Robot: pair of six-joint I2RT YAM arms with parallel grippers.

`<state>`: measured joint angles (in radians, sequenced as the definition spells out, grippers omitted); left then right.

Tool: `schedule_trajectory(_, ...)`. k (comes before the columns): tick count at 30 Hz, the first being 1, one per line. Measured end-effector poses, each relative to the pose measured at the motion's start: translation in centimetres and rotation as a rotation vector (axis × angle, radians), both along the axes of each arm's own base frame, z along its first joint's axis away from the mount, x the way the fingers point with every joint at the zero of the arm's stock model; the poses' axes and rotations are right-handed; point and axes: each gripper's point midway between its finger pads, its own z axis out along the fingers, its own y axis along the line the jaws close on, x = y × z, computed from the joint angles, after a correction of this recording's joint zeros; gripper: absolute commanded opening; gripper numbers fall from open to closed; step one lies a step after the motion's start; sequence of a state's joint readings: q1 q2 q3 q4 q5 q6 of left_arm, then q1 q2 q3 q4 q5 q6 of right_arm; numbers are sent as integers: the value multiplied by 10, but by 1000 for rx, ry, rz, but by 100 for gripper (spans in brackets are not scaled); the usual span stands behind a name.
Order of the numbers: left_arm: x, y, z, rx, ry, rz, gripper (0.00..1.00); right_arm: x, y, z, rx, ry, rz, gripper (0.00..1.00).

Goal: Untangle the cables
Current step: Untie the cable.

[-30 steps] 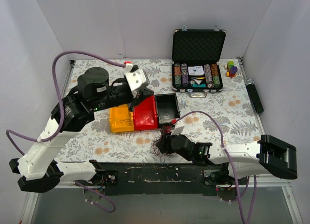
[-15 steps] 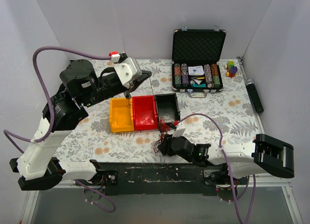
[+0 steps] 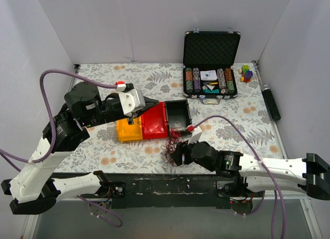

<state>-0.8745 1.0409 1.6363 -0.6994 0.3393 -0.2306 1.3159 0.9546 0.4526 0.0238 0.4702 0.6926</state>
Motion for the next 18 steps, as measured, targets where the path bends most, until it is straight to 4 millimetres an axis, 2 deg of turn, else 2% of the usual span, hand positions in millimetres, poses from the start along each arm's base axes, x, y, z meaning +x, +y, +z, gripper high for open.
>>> schedule_trajectory(3,-2,-1,-21,31,23,-13,0,1,7,27,34,-39,33,71)
schedule_trajectory(5,-2,-2,-32,51,38,-16,0,0,9,34,43,-54,50,69)
schedule_trajectory(8,0,-4,-41,69,53,-18,0,0,6,35,34,-65,57,66)
schedule_trajectory(13,-3,-4,-40,65,50,-28,0,2,8,38,28,-101,72,69)
schedule_trajectory(18,-4,-4,-40,65,51,-36,0,4,20,34,-18,-122,111,69)
